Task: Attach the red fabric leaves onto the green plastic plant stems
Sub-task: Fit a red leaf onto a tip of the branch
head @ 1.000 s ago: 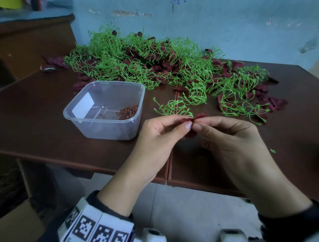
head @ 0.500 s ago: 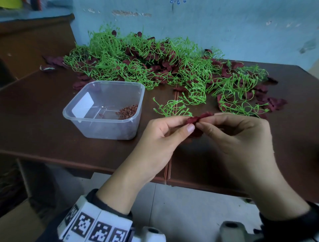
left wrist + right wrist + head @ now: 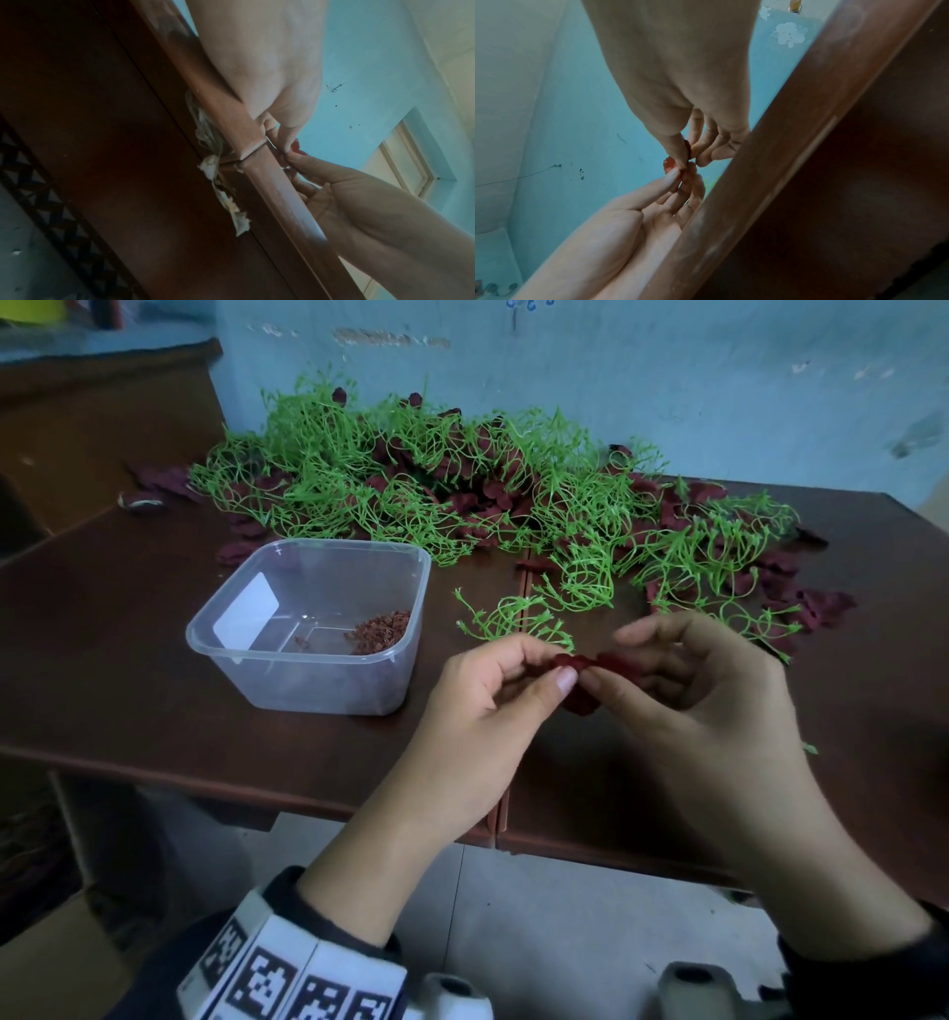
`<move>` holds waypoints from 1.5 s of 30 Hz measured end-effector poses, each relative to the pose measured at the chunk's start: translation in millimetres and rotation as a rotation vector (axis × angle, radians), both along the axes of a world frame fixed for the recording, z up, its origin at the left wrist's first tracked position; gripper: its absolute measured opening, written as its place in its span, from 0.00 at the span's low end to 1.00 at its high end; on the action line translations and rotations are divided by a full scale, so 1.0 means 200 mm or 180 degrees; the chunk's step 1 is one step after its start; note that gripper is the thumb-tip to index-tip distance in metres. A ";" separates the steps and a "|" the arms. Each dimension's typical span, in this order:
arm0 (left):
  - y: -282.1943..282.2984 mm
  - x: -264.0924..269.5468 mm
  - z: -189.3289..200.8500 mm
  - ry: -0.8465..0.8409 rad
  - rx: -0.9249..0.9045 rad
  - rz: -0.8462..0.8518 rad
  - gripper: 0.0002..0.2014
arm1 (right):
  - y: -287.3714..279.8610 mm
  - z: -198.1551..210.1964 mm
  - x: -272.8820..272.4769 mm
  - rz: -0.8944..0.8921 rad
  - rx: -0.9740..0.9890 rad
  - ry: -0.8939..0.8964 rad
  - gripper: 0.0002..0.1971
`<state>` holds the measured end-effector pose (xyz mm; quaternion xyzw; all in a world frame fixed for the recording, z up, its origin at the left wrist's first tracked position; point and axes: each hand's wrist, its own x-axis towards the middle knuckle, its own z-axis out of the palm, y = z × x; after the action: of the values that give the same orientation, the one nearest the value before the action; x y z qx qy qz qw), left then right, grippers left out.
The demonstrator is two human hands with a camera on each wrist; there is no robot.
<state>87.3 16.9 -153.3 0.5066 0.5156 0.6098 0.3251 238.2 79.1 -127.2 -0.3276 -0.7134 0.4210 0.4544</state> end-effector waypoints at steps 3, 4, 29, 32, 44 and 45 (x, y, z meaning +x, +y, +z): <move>-0.01 0.01 0.01 0.0085 -0.0014 0.0090 0.05 | -0.02 0.01 0.00 0.0055 0.0132 -0.0159 0.03; -0.01 0.02 0.01 0.0145 0.0001 0.0197 0.06 | -0.01 0.01 0.00 0.0015 0.0147 -0.0201 0.03; -0.27 -0.41 0.37 0.2568 -0.1893 0.2189 0.07 | -0.07 0.04 -0.02 0.0313 -0.0247 -0.0757 0.10; -0.26 -0.43 0.38 0.2378 -0.2387 0.1743 0.11 | -0.08 0.05 -0.03 0.0389 -0.0274 -0.0753 0.10; -0.20 -0.43 0.35 0.2444 -0.2347 0.1208 0.14 | -0.09 0.06 -0.03 0.0535 -0.0380 -0.0740 0.08; -0.20 -0.44 0.35 0.2454 -0.2334 0.1183 0.13 | -0.09 0.06 -0.03 0.0548 -0.0374 -0.0749 0.08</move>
<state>-0.9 -23.0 -82.7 0.4473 0.8558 0.2084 0.1551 232.0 60.3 -115.5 -0.3383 -0.7613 0.4581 0.3100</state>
